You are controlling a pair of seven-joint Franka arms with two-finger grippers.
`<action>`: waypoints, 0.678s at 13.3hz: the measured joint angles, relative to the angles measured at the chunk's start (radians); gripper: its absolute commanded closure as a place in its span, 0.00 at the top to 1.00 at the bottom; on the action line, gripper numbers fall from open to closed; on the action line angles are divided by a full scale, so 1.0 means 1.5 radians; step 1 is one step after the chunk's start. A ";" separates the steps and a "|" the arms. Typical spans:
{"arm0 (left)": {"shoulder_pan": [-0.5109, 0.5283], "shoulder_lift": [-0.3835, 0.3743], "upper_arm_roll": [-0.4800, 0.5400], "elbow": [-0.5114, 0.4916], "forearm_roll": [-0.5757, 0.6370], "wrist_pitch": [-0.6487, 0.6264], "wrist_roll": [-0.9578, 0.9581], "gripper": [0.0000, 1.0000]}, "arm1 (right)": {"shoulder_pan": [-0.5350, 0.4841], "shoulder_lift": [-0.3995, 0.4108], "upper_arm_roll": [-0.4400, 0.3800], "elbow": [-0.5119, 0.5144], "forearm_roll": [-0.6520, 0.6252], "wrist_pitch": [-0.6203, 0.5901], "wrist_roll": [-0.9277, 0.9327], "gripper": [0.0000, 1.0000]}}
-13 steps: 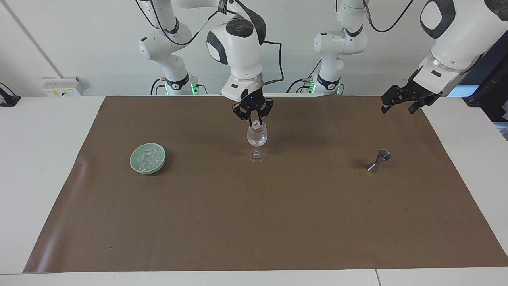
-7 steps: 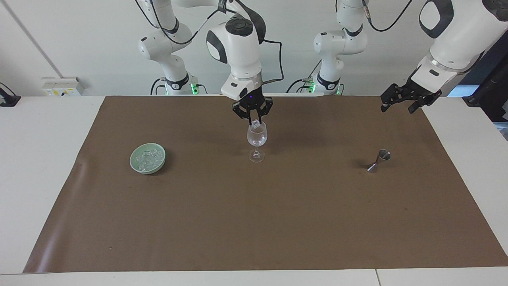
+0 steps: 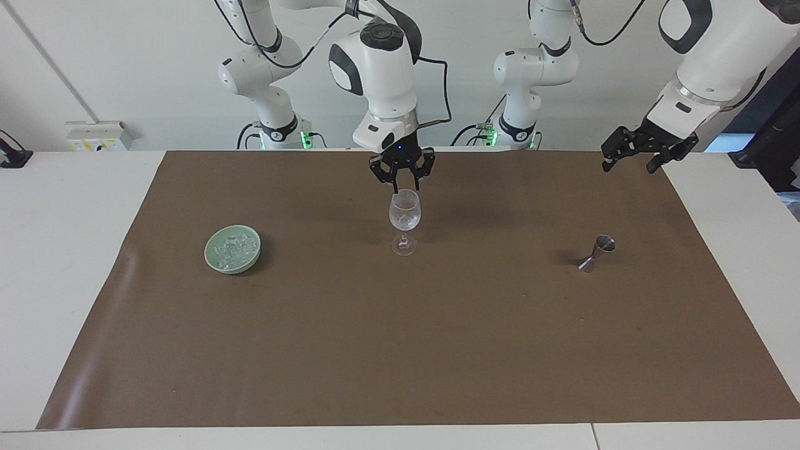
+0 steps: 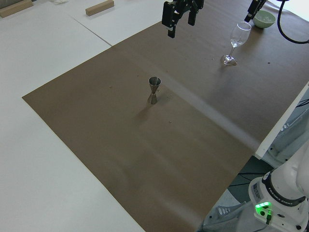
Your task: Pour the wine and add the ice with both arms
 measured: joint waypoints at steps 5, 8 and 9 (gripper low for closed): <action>0.000 0.000 0.000 0.000 0.000 0.000 0.001 1.00 | -0.127 -0.029 -0.009 0.068 -0.028 -0.101 -0.033 1.00; 0.000 0.000 0.000 0.000 0.001 0.000 0.001 1.00 | -0.228 -0.069 -0.013 0.071 -0.028 -0.197 -0.132 1.00; 0.000 0.000 0.000 0.000 0.001 0.000 0.001 1.00 | -0.268 -0.083 -0.014 0.071 -0.028 -0.230 -0.172 1.00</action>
